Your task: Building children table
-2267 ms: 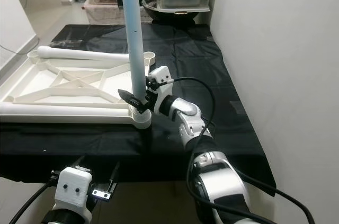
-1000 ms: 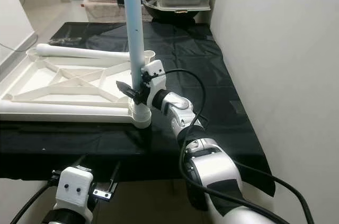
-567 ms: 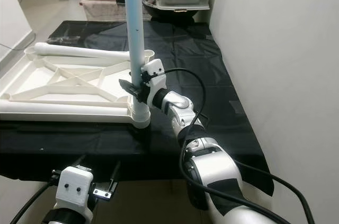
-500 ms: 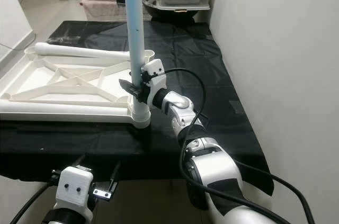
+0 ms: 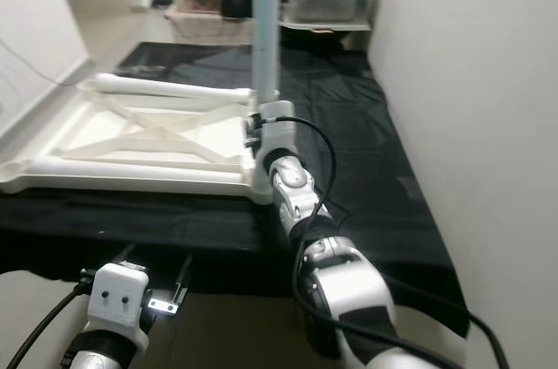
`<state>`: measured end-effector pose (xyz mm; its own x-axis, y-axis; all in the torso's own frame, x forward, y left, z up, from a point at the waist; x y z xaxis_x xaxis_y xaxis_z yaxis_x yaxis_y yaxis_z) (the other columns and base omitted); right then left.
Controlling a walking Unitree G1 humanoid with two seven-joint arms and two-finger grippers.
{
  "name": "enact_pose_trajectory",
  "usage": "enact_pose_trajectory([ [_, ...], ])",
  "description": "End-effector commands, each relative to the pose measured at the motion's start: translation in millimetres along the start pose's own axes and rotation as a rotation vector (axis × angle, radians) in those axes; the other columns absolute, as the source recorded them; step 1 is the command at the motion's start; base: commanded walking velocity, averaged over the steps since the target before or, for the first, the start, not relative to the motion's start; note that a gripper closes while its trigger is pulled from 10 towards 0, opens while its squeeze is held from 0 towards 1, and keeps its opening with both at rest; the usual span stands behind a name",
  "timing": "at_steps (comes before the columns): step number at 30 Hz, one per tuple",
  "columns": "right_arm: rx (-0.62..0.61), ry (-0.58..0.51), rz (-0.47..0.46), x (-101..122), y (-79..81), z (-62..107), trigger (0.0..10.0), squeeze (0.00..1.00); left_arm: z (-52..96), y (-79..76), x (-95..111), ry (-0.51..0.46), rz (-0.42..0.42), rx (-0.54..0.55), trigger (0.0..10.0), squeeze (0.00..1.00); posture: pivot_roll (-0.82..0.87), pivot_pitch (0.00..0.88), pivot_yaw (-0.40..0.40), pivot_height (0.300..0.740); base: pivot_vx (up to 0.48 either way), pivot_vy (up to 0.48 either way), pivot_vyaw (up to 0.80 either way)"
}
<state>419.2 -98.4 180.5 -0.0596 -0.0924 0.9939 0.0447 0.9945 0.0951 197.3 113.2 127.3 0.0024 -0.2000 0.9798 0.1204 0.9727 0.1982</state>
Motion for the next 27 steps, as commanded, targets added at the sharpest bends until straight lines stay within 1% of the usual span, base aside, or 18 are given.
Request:
enact_pose_trajectory([
  [1,-0.187,0.131,-0.032,-32.8,-24.3,10.2,0.0,0.00,-1.6,-1.5,-3.1,0.014,-0.010,-0.012,10.0,0.00,0.09,0.022,-0.013,0.740,0.000,0.000,0.00],
  [2,-0.280,0.112,-0.039,-32.3,-23.6,15.0,0.0,0.00,-3.1,-2.2,-2.3,0.009,-0.009,-0.014,10.0,0.00,0.09,0.020,-0.010,0.740,0.000,0.000,0.00],
  [3,-0.366,0.116,-0.076,-34.3,-21.4,20.4,0.0,0.00,-4.3,-2.7,-1.6,0.006,-0.008,-0.014,10.0,0.00,0.09,0.021,-0.011,0.740,0.000,0.000,0.00],
  [4,-0.366,0.116,-0.076,-34.3,-21.4,20.4,0.0,0.00,-4.3,-2.7,-1.6,0.006,-0.008,-0.014,10.0,0.00,0.09,0.021,-0.011,0.740,0.000,0.000,0.00],
  [5,-0.422,0.122,-0.101,-35.9,-20.1,24.2,0.0,0.00,-5.0,-3.0,-1.1,0.003,-0.007,-0.015,10.0,0.00,0.09,0.021,-0.011,0.740,0.000,0.000,0.00],
  [6,-0.422,0.122,-0.101,-35.9,-20.1,24.2,0.0,0.00,-5.0,-3.0,-1.1,0.003,-0.007,-0.015,10.0,0.00,0.09,0.021,-0.011,0.740,0.000,0.000,0.00],
  [8,-0.505,0.189,-0.162,-46.2,-11.7,31.8,0.0,0.00,-5.6,-3.7,-2.0,0.004,-0.007,-0.016,10.0,0.00,0.10,0.017,-0.010,0.740,0.000,0.000,0.00],
  [9,-0.505,0.189,-0.162,-46.2,-11.7,31.8,0.0,0.00,-5.6,-3.7,-2.0,0.004,-0.007,-0.016,10.0,0.00,0.10,0.017,-0.010,0.740,0.000,0.000,0.00],
  [11,-0.542,0.238,-0.189,-50.7,-3.3,36.0,0.0,0.00,-5.2,-3.4,-2.8,0.006,-0.006,-0.015,10.0,0.00,0.10,0.016,-0.009,0.740,0.000,0.000,0.00],
  [17,-0.504,0.229,-0.206,-47.8,6.1,36.8,0.0,0.00,-4.7,-4.7,-4.8,0.012,-0.006,-0.020,10.0,0.00,0.10,0.015,-0.009,0.740,0.000,0.000,0.00],
  [18,-0.444,0.218,-0.196,-45.1,10.9,34.8,9.3,0.00,-5.1,-5.3,-5.4,0.014,-0.009,-0.024,10.0,0.00,0.10,0.014,-0.008,0.740,0.000,0.000,0.00],
  [19,-0.404,0.210,-0.170,-41.0,15.1,35.2,10.0,0.00,-5.8,-5.8,-5.9,0.016,-0.011,-0.029,10.0,0.00,0.10,0.014,-0.008,0.740,0.000,0.000,0.00],
  [20,-0.404,0.210,-0.170,-41.0,15.1,35.2,10.0,0.00,-5.8,-5.8,-5.9,0.016,-0.011,-0.029,10.0,0.00,0.10,0.014,-0.008,0.740,0.000,0.000,0.00],
  [21,-0.341,0.170,-0.184,-35.5,17.8,33.6,10.0,0.00,-5.9,-5.9,-6.1,0.016,-0.012,-0.030,10.0,0.00,0.10,0.014,-0.008,0.740,0.000,0.000,0.00],
  [22,-0.341,0.170,-0.184,-35.5,17.8,33.6,10.0,0.00,-5.9,-5.9,-6.1,0.016,-0.012,-0.030,10.0,0.00,0.10,0.014,-0.008,0.740,0.000,0.000,0.00],
  [25,-0.259,0.122,-0.200,-29.1,20.7,32.0,10.0,0.00,-6.3,-5.9,-6.4,0.017,-0.011,-0.031,10.0,0.00,0.09,0.012,-0.004,0.740,0.000,0.000,0.00],
  [26,-0.231,0.100,-0.203,-26.4,19.8,31.2,10.0,1.00,-6.6,-5.9,-6.7,0.017,-0.011,-0.031,10.0,0.00,0.09,0.012,-0.004,0.740,0.000,0.000,0.00],
  [27,-0.231,0.100,-0.203,-26.4,19.8,31.2,10.0,1.00,-6.6,-5.9,-6.7,0.017,-0.011,-0.031,10.0,0.00,0.09,0.012,-0.004,0.740,0.000,0.000,0.00],
])
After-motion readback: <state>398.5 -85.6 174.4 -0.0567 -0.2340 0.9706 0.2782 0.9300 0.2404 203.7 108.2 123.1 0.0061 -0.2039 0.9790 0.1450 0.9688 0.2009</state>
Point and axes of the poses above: a point about 5 cm out from each wrist's last joint towards the gripper, its own z axis pointing back from the gripper into the wrist, its own x axis along the axis of the wrist's last joint, y = z × x, the point moved 2 cm from there along -z, pointing out of the wrist towards the gripper, and after that the axes turned 4 degrees about -z, right-handed, at the moved point
